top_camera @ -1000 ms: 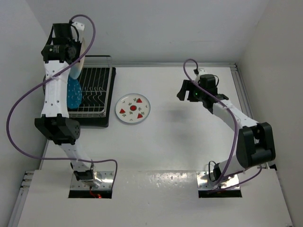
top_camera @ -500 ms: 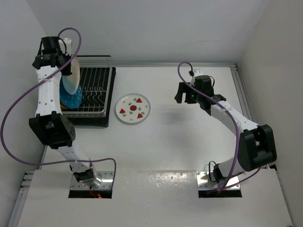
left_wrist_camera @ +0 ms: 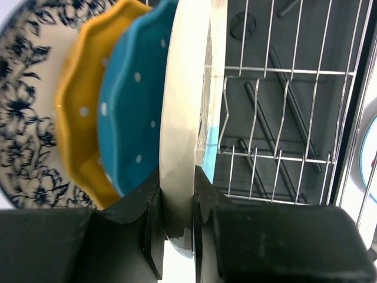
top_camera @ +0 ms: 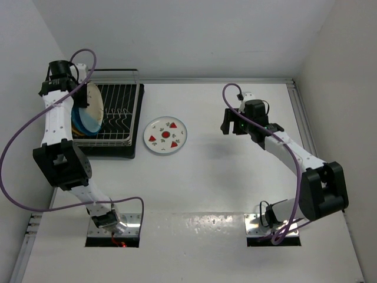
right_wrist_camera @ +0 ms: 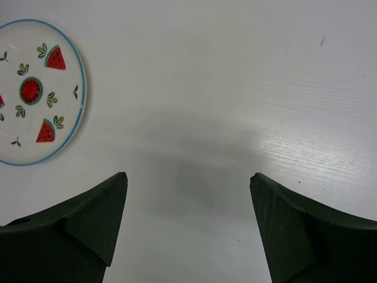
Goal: Load the plates into the dish rack
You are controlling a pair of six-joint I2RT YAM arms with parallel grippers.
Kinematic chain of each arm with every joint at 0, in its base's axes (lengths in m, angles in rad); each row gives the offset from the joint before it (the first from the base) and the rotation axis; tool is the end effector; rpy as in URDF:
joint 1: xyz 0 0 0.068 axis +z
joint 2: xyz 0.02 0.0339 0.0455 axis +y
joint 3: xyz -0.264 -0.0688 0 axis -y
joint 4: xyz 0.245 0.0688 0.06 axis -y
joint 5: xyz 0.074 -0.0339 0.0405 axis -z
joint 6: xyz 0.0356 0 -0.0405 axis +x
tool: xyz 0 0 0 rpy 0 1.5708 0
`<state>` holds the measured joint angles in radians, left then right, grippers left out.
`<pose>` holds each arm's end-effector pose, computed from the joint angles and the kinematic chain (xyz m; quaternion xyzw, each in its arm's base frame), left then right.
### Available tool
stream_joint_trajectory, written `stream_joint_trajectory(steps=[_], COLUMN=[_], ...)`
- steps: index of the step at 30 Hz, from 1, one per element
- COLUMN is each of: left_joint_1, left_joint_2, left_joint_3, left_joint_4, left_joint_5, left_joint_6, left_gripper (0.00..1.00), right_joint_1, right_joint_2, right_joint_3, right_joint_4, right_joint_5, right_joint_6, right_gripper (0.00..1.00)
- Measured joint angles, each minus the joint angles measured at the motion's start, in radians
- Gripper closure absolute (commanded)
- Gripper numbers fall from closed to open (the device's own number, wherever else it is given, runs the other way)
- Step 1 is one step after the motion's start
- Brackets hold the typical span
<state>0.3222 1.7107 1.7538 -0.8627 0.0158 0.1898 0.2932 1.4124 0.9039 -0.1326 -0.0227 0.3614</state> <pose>0.3547 0.1178 0.3653 -0.0586 0.9284 0.0858 0.3567 0.2960 0.0902 0.2418 0.0254 0.8935 0.1537 0.4212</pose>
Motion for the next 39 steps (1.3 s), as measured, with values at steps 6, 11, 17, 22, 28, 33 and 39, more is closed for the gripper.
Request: stream_joint_trajectory(steps=[6, 11, 17, 22, 28, 33, 39], left_joint_1=[0.006, 0.037, 0.034, -0.034, -0.304, -0.525, -0.567], left_joint_2=[-0.012, -0.031, -0.037, -0.055, -0.071, 0.082, 0.424], left_joint_3=[-0.052, -0.066, 0.051, 0.199, 0.105, -0.076, 0.002], left_joint_4=[0.019, 0.058, 0.055, 0.061, 0.074, 0.143, 0.196], left_joint_5=[0.016, 0.024, 0.045, 0.178, 0.423, 0.402, 0.298], left_joint_6=[0.000, 0.002, 0.015, 0.013, 0.015, 0.029, 0.002], left_gripper=[0.70, 0.47, 0.46, 0.42, 0.38, 0.33, 0.20], right_joint_1=[0.000, 0.000, 0.000, 0.000, 0.006, 0.011, 0.012], right_joint_2=[-0.001, -0.020, -0.026, -0.026, -0.033, -0.070, -0.121], right_joint_3=[-0.002, -0.025, -0.027, -0.027, -0.039, -0.088, -0.160], right_joint_4=[0.005, 0.017, 0.019, 0.015, -0.003, -0.006, -0.005], right_joint_5=[-0.002, -0.003, -0.004, -0.003, -0.002, -0.002, -0.005], right_joint_6=[0.000, 0.000, -0.002, -0.003, 0.000, -0.001, -0.003], right_gripper=[0.15, 0.15, 0.15, 0.15, 0.15, 0.15, 0.15])
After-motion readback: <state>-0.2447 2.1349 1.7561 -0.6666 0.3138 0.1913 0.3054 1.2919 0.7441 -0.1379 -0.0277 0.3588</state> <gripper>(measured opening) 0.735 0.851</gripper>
